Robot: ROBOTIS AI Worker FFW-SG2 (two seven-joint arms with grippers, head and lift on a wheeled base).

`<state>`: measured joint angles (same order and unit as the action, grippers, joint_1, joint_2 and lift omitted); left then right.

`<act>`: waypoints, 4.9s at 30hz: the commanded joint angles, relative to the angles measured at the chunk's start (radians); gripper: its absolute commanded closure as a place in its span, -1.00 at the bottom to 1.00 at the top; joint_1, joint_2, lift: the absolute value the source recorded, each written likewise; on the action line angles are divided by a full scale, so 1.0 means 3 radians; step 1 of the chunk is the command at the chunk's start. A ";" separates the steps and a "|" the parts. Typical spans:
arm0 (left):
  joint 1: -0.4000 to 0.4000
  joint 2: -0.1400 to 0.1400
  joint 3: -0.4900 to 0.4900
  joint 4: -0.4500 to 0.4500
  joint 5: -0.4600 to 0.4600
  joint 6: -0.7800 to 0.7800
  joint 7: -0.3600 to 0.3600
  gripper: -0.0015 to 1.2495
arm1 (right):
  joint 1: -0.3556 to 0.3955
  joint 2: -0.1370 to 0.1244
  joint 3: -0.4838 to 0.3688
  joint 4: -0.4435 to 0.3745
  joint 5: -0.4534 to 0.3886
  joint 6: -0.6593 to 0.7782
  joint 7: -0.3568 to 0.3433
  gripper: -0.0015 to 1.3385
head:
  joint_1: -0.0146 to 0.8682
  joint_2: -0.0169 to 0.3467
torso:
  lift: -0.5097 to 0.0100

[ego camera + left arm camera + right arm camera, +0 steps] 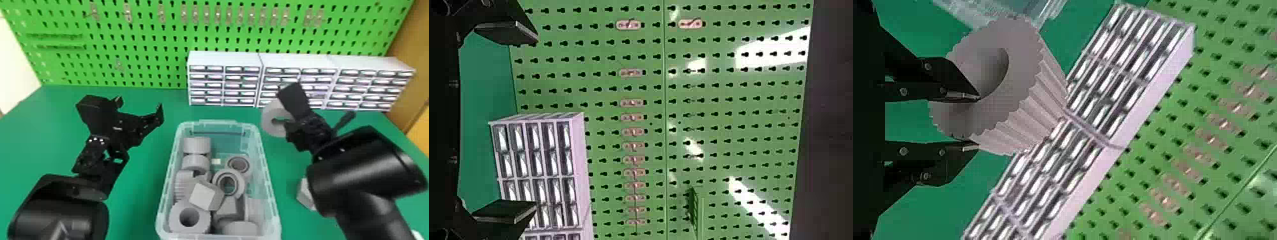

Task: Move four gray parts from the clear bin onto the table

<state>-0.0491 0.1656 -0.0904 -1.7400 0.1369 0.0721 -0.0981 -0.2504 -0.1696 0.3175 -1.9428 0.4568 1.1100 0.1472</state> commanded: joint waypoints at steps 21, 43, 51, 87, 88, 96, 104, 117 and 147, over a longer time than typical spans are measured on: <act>-0.0015 0.0000 -0.0046 0.0001 0.0004 0.0005 -0.0005 -0.82 | 0.0410 0.0356 -0.1723 -0.0089 -0.0914 0.0268 -0.0573 0.46 | 0.57 -0.72 | 0.77; -0.0031 -0.0005 -0.0108 0.0001 0.0004 0.0036 -0.0031 -0.82 | 0.0518 0.0509 -0.2009 0.0161 -0.1487 0.0283 -0.1125 0.46 | 0.57 -0.72 | 0.77; -0.0031 -0.0005 -0.0118 0.0001 0.0004 0.0046 -0.0051 -0.82 | 0.0574 0.0555 -0.2163 0.0243 -0.1650 0.0181 -0.1299 0.46 | 0.57 -0.72 | 0.77; -0.0041 -0.0005 -0.0138 0.0001 -0.0001 0.0082 -0.0102 -0.82 | 0.0686 0.0568 -0.2316 0.0580 -0.2320 -0.0387 -0.1309 0.46 | 0.57 -0.72 | 0.77; -0.0041 -0.0005 -0.0138 0.0001 -0.0001 0.0082 -0.0102 -0.82 | 0.0686 0.0568 -0.2316 0.0591 -0.2351 -0.0407 -0.1309 0.46 | 0.57 -0.72 | 0.77; -0.0041 -0.0005 -0.0138 0.0001 -0.0006 0.0107 -0.0128 -0.82 | 0.0681 0.0568 -0.2378 0.0642 -0.2709 -0.0545 -0.1309 0.46 | 0.57 -0.72 | 0.77; -0.0056 -0.0005 -0.0154 0.0001 -0.0032 0.0159 -0.0189 -0.82 | 0.0645 0.0568 -0.2321 0.0427 -0.3287 -0.0443 -0.1795 0.46 | 0.57 -0.72 | 0.77; -0.0061 0.0000 -0.0148 0.0007 -0.0073 0.0210 -0.0246 -0.82 | 0.0640 0.0568 -0.2424 0.0269 -0.4294 -0.0116 -0.2853 0.48 | 0.57 -0.72 | 0.77; -0.0072 0.0000 -0.0159 0.0022 -0.0073 0.0210 -0.0271 -0.82 | 0.0651 0.0568 -0.2434 0.0279 -0.3870 -0.0126 -0.3047 0.20 | 0.57 -0.72 | 0.77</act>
<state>-0.0707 0.1655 -0.1376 -1.7334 0.1150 0.1350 -0.1795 -0.0551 -0.0015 -0.4193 -1.8612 -0.7525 1.0722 -0.7670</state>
